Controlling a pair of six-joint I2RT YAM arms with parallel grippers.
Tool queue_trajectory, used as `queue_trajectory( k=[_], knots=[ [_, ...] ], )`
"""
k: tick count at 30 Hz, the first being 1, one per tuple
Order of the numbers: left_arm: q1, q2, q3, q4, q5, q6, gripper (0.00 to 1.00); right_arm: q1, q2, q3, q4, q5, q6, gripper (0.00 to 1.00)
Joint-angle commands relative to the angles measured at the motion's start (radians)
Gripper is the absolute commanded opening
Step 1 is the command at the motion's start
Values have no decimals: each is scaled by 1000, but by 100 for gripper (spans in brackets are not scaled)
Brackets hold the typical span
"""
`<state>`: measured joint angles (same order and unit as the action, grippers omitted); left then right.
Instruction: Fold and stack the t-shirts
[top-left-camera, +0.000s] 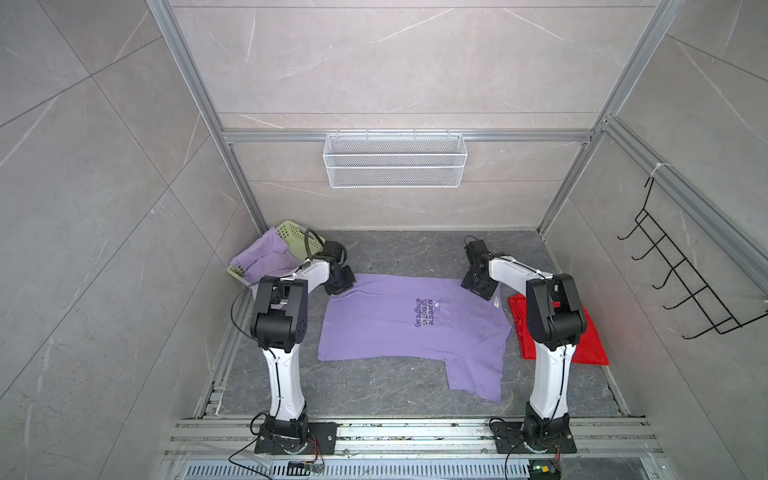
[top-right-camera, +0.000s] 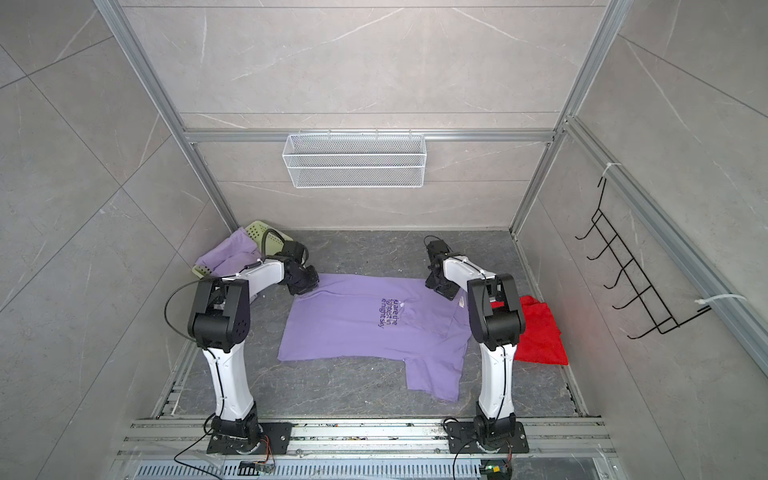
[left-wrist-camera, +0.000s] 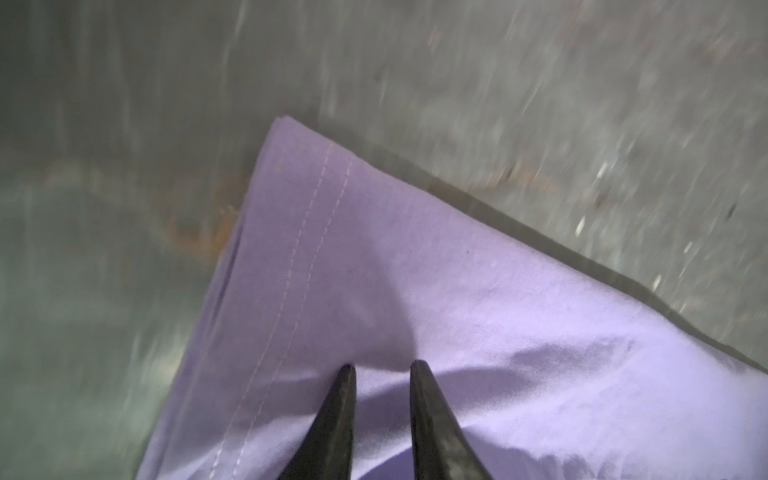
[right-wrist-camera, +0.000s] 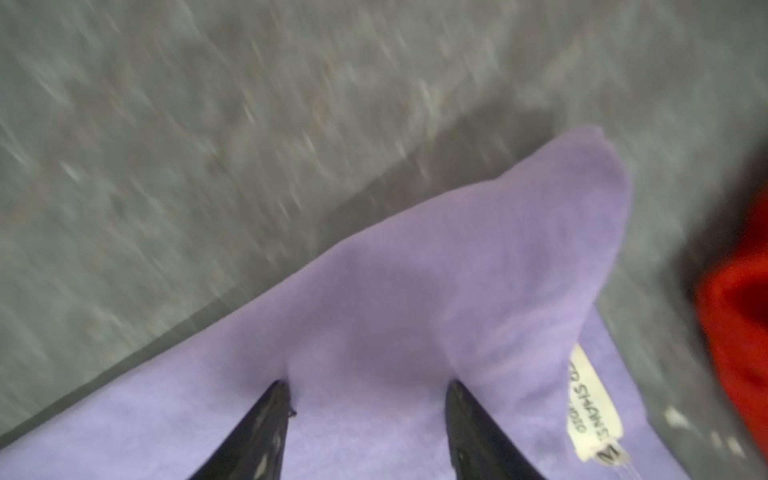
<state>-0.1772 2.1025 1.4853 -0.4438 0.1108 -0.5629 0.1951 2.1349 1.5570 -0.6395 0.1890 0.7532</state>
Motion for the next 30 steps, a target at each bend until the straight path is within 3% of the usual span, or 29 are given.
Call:
queue_trajectory(
  k=[1,8,15,22,26,30],
  knots=[
    [21,147,100,-106,-16,36,28,-26,131,124,-69,-58,-51,60],
    [25,286,343,-187,6,48,28,-55,339,533,-236,-82,-105,58],
    [27,191,408,-159,16,75,36,-55,280,642,-257,-68,-156,59],
    [26,-57,244,-57,38,74,48,-54,-29,370,-136,-85,-160,64],
    [26,-196,103,-82,14,66,56,-54,-225,139,-94,-82,-133,66],
    [27,-319,-63,-171,-39,30,58,-56,-403,-88,-82,-119,-103,67]
  ],
)
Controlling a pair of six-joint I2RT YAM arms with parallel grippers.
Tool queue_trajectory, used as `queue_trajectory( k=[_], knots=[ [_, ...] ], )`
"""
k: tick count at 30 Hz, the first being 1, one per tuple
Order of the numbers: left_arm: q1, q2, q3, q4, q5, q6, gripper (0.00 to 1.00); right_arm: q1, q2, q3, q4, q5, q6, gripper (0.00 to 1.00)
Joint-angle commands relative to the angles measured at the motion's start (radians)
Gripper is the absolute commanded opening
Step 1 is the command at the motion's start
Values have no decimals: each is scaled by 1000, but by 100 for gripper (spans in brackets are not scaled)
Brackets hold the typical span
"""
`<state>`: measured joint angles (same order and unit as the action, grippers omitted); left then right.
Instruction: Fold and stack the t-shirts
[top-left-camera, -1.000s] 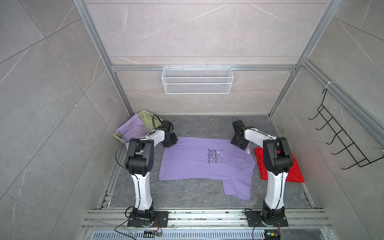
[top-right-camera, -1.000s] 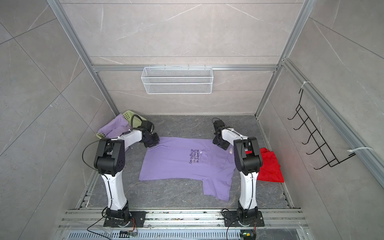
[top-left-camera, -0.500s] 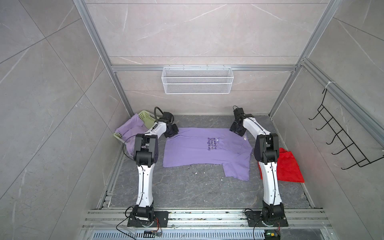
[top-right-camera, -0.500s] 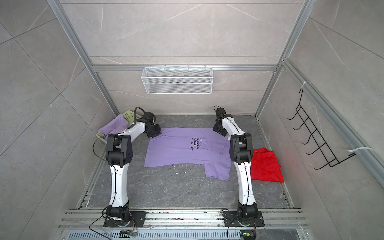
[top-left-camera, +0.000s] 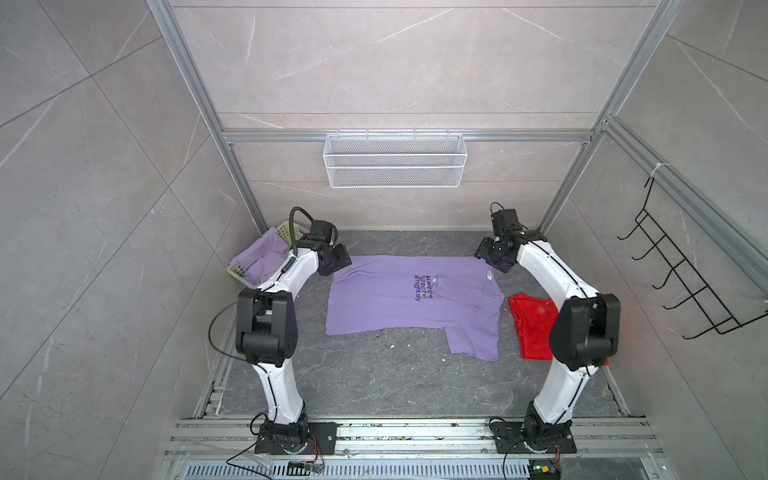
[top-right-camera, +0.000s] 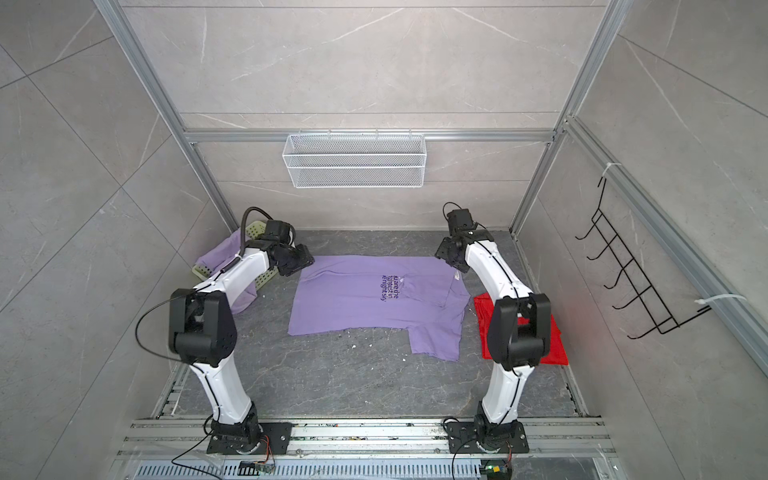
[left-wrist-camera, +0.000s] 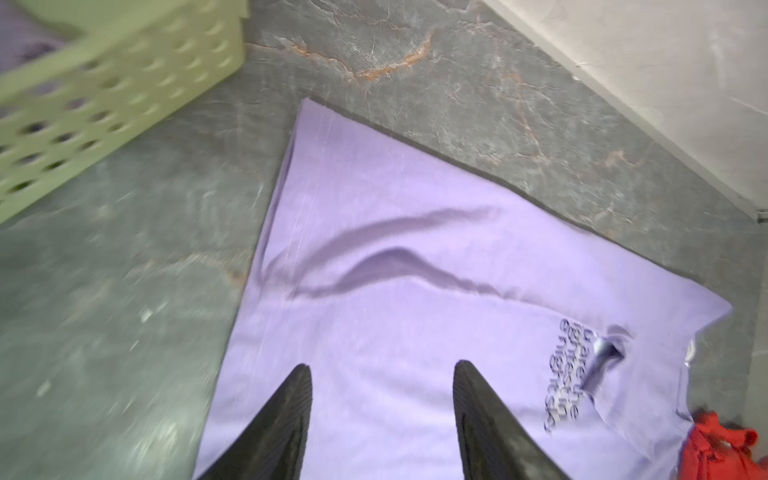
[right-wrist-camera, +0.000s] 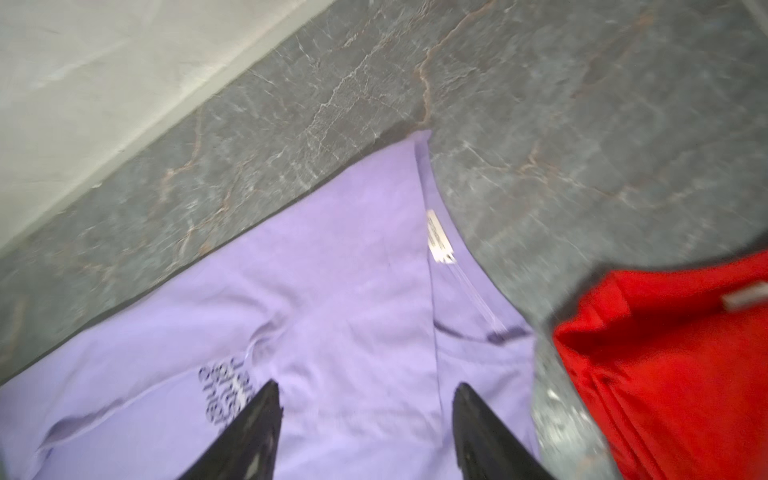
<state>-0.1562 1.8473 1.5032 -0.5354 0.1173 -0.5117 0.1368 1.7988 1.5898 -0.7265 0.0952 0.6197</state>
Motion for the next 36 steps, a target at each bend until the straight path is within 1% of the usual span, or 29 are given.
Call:
queue_trajectory(
  k=[1,4,6,9,13,16,20,27,31,33,36],
  knots=[
    [6,-95,-132,-96,-55,-34,58,1,-110,-181,-1,-35,39,66],
    [8,-172,-272,-140,-69,-62,58,4,-222,-343,-16,-61,72,66],
    [14,-226,-362,-180,-76,-86,58,4,-305,-461,1,-108,91,66],
    [24,-298,-483,-191,-32,-115,57,4,-409,-623,48,-197,121,66],
    [24,-330,-566,-199,-21,-139,56,4,-493,-755,40,-192,155,66],
    [29,-318,-595,-167,-14,-159,56,4,-525,-803,37,-168,156,66],
    [31,-269,-597,-119,-8,-172,56,4,-520,-831,43,-145,144,66],
    [47,-226,-588,-65,-21,-193,49,3,-532,-873,82,-139,148,66],
    [53,-208,-582,-52,-26,-193,41,0,-550,-882,84,-119,143,66],
    [59,-202,-578,-45,-26,-196,34,-7,-550,-888,98,-119,122,67],
    [64,-194,-576,-16,4,-212,23,-34,-528,-897,124,-140,106,67]
  ],
)
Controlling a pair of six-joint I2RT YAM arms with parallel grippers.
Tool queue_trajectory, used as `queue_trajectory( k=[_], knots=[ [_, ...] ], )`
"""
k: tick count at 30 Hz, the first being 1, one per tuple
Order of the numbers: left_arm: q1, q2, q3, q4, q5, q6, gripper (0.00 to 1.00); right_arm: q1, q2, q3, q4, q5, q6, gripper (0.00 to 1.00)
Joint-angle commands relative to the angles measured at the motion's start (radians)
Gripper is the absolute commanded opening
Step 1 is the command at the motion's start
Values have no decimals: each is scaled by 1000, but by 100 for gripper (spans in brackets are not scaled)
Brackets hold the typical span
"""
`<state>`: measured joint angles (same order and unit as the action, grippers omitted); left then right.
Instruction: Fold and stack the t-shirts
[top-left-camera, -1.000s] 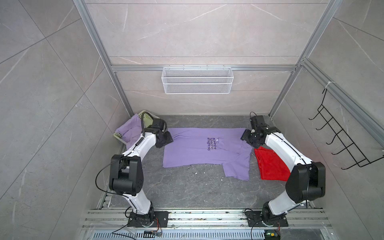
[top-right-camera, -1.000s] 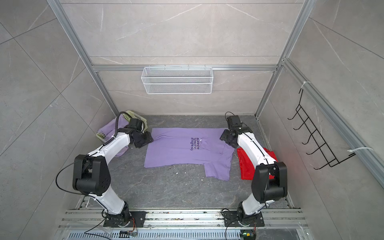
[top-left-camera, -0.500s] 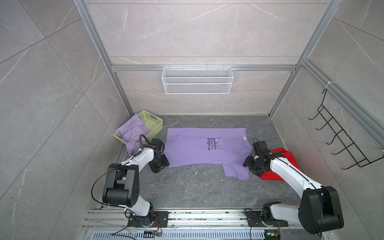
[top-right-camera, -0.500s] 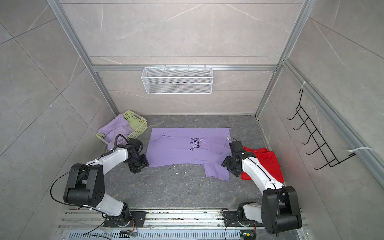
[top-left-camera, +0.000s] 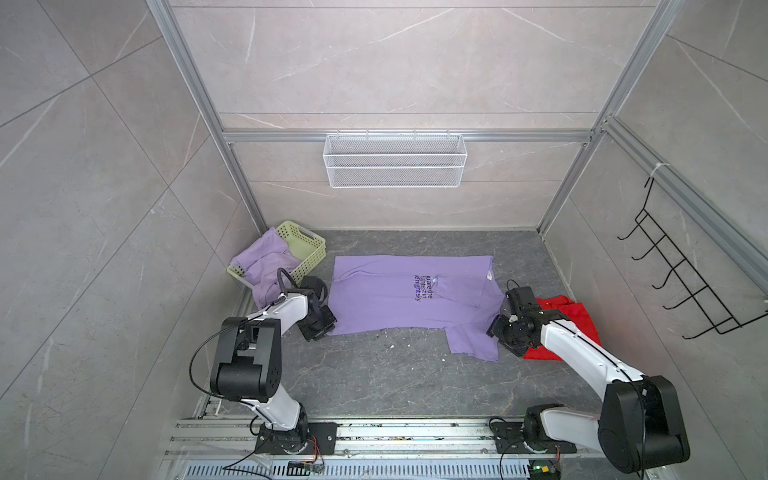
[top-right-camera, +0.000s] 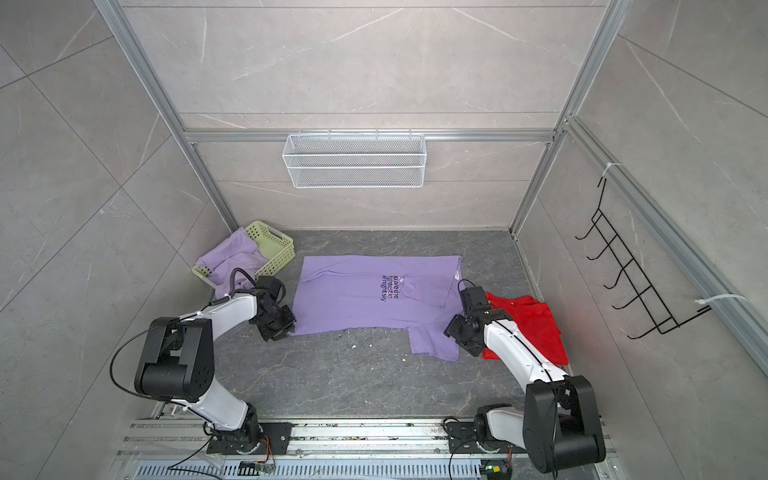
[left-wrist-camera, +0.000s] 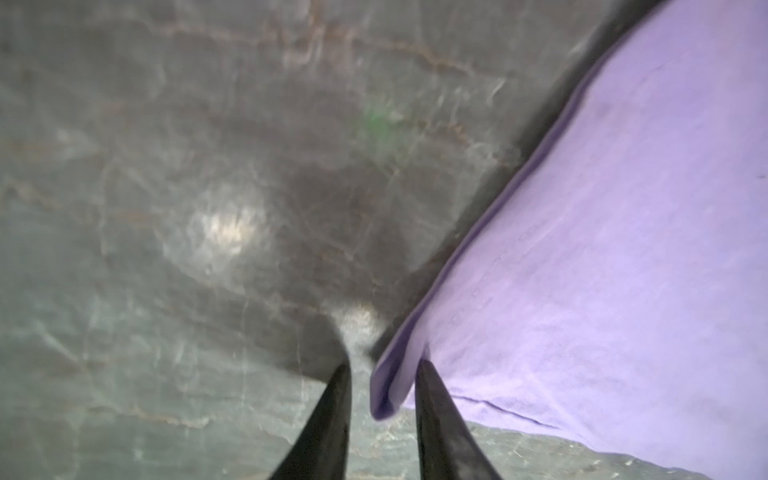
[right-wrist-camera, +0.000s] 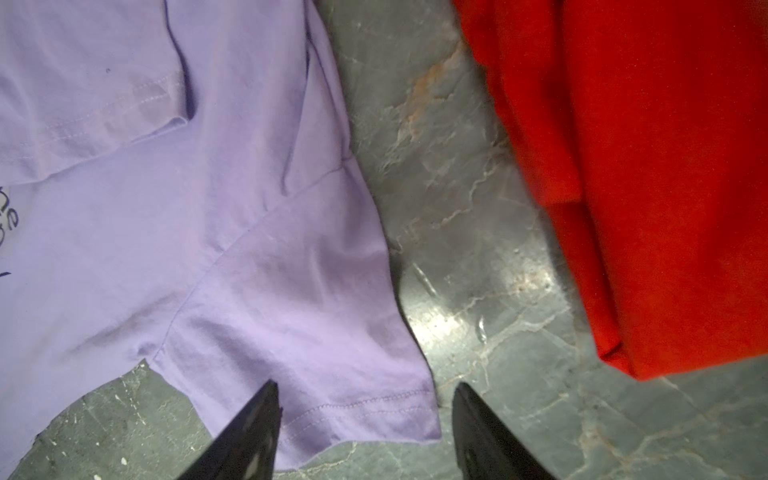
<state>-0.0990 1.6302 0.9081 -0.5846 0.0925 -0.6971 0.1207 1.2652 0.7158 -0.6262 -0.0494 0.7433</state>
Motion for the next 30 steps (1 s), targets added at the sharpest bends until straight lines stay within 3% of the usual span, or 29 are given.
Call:
queue_trajectory(
  k=[1,9,22,30],
  knots=[
    [7,25,21,41,40,-29,20,-26,14,-25,31,-4,-17,67],
    [8,10,44,59,64,-36,1,-39,-12,-93,71,-64,24,66],
    [7,23,81,45,59,-20,0,-38,-54,-195,51,-107,137,56],
    [8,20,75,47,56,-25,0,-39,-46,-206,62,-168,155,43]
  ],
)
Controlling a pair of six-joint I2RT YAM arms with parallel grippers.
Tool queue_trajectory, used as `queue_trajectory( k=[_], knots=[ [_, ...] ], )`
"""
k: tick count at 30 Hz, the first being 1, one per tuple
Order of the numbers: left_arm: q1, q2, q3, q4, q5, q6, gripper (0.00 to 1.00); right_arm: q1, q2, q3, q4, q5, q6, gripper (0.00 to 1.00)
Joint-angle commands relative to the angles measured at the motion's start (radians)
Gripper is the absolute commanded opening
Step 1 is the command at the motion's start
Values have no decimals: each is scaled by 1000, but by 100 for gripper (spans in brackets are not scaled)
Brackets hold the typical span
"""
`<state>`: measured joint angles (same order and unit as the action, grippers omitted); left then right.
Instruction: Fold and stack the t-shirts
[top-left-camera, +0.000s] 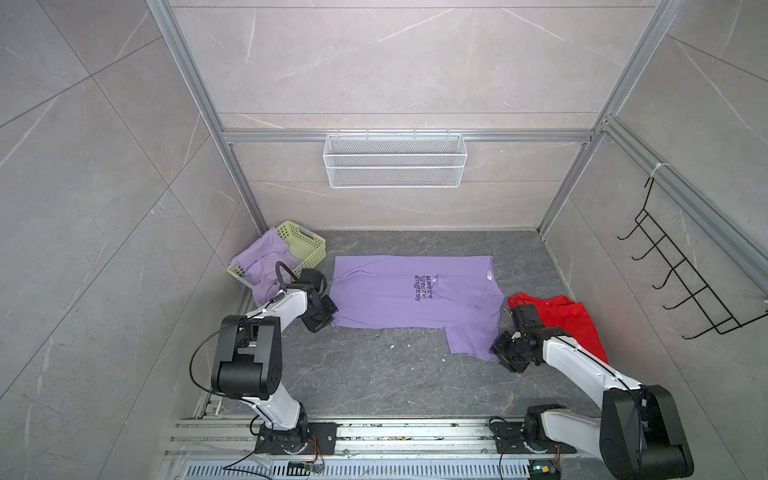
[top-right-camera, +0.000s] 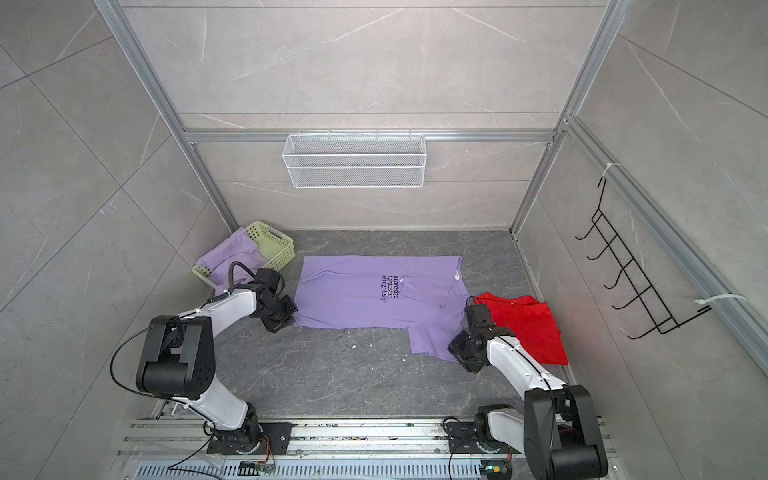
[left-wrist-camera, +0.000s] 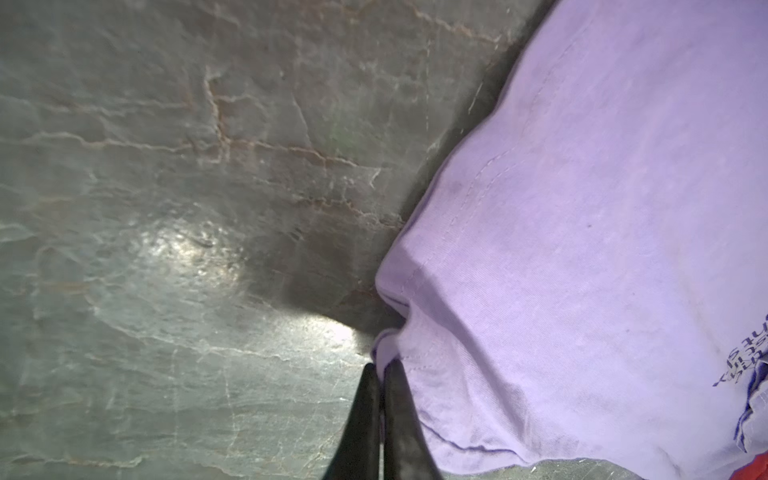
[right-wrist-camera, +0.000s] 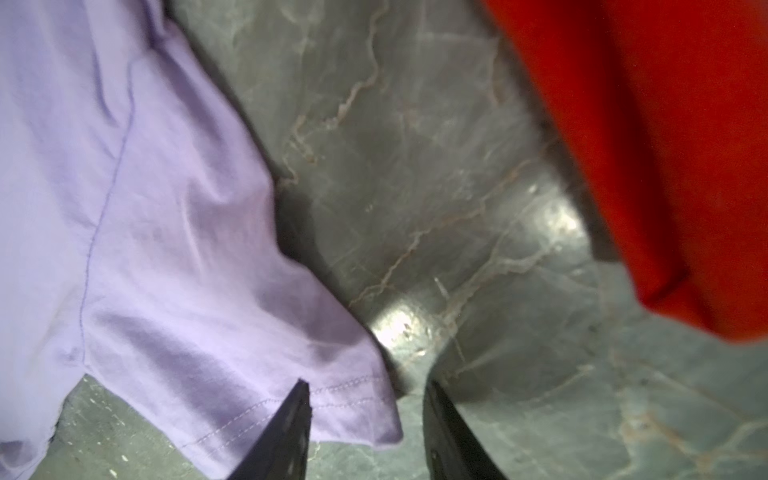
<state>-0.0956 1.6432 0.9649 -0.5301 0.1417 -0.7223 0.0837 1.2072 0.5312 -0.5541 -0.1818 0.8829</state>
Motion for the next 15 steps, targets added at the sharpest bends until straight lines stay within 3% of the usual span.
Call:
queue_trajectory(
  k=[1,10,15],
  knots=[
    [4,7,17,-9,5,0,0,0,20,-18,-10,-44,13,41],
    [4,-9,16,-36,2,14,0,1,20,7,5,-11,21,0],
    [4,-48,11,-80,4,12,0,1,-88,132,-163,53,-6,0]
  ],
)
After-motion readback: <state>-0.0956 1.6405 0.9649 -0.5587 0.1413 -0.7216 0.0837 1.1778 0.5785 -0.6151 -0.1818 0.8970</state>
